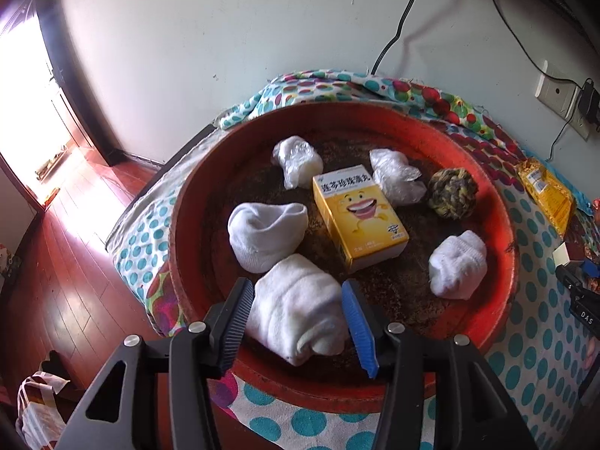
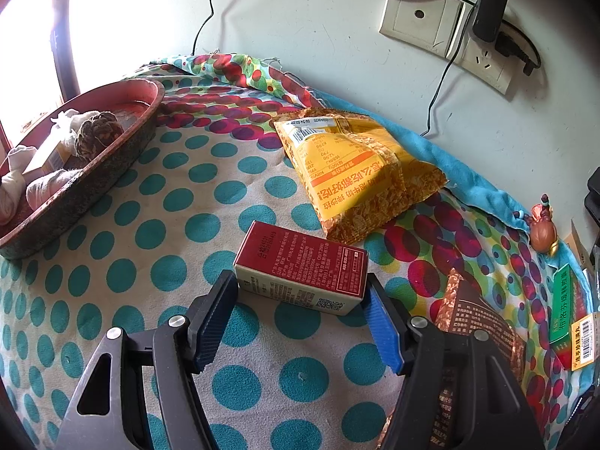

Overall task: Organize objects
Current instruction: 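Lower the rolled sock into the red tray and open the left tool, then carry the red medicine box into the red tray and open the right tool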

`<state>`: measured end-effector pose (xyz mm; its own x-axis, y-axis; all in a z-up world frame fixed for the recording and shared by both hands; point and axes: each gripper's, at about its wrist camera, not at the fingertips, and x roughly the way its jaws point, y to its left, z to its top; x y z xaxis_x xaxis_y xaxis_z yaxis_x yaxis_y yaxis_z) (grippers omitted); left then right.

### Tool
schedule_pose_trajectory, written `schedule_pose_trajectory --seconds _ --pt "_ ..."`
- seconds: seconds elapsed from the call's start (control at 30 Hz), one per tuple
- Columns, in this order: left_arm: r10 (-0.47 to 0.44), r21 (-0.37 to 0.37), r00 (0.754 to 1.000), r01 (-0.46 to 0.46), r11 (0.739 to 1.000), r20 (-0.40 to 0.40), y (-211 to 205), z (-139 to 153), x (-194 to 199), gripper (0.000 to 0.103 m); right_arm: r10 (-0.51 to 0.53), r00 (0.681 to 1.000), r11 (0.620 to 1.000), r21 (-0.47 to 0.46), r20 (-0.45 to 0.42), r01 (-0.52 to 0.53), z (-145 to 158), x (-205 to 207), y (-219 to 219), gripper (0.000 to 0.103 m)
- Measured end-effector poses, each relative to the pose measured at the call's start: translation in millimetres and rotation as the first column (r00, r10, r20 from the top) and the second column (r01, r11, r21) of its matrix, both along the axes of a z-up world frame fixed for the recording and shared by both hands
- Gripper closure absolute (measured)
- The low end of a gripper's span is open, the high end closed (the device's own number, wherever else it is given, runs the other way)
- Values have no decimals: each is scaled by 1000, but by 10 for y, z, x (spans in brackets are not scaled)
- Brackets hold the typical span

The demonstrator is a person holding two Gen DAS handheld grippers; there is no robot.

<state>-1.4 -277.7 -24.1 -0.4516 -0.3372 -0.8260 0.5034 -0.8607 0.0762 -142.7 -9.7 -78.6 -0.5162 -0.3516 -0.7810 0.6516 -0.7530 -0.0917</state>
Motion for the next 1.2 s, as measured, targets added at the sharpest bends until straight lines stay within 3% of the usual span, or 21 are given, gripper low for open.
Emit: schedule_pose_trajectory --seconds 0.33,0.67,0.87,0.93,1.07,1.2 --pt "-44 -23 997 42 999 -65 380 218 143 50 2 1000 1000 -2 0 -2 19 -6 20 40" --pt "-132 -36 989 130 991 -71 924 113 384 50 25 997 999 44 -69 -22 40 45 9 42" --pt "-128 -28 990 127 992 -64 971 7 555 50 58 988 998 38 -146 -53 98 91 49 42" --pt "-120 -21 990 119 993 -74 930 -5 631 50 65 990 998 23 -124 -63 120 110 9 42" --pt "-90 -33 993 88 996 -76 823 -15 760 50 102 989 991 -69 -108 -110 415 122 -92 42" --pt "-46 21 994 48 999 -96 650 -8 913 50 225 963 967 -83 -149 -239 745 341 -437 42"
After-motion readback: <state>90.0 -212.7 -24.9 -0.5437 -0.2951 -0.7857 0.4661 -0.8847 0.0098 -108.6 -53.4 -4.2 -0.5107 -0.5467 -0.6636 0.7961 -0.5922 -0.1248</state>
